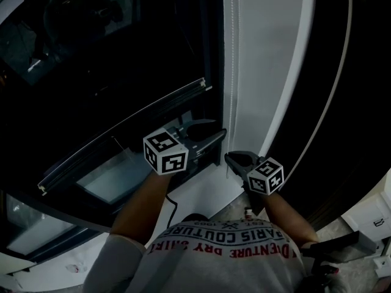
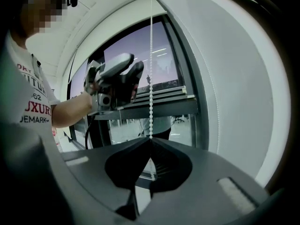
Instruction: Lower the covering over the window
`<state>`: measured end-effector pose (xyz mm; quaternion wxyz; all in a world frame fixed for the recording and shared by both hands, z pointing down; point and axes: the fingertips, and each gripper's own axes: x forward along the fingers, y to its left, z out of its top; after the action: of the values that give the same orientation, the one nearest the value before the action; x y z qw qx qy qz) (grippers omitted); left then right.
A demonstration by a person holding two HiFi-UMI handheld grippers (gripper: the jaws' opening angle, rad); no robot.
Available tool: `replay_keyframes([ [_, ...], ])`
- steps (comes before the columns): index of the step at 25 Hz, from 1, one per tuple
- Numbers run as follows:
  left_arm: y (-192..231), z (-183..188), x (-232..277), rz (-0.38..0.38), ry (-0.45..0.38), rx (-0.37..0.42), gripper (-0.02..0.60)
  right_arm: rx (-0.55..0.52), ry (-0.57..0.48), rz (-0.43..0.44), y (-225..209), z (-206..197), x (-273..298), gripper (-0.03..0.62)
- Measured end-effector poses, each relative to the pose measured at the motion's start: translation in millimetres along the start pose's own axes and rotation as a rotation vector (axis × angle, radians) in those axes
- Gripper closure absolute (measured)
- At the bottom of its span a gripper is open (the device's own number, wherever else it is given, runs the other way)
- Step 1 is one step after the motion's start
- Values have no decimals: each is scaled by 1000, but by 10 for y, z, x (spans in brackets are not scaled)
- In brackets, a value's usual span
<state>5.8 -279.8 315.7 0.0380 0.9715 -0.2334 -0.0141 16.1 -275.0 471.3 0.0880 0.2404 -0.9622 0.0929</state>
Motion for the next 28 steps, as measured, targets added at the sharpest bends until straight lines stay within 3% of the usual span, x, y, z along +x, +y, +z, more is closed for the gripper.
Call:
replay_keyframes([
  [5, 52, 406, 83, -3, -32, 27, 468, 1, 1, 7, 35, -3, 8, 586],
  [12, 71, 719, 292, -41, -57, 7, 468, 5, 2, 16, 57, -3, 7, 586],
  [18, 35, 779, 403, -44, -36, 30, 471, 13, -5, 20, 55, 6, 5, 586],
  [21, 63, 785, 393, -14, -33, 41, 565, 17, -9, 19, 45, 13, -2, 587],
  [28, 93, 778, 371, -9, -50, 17, 572, 22, -19, 25, 30, 9, -7, 586],
])
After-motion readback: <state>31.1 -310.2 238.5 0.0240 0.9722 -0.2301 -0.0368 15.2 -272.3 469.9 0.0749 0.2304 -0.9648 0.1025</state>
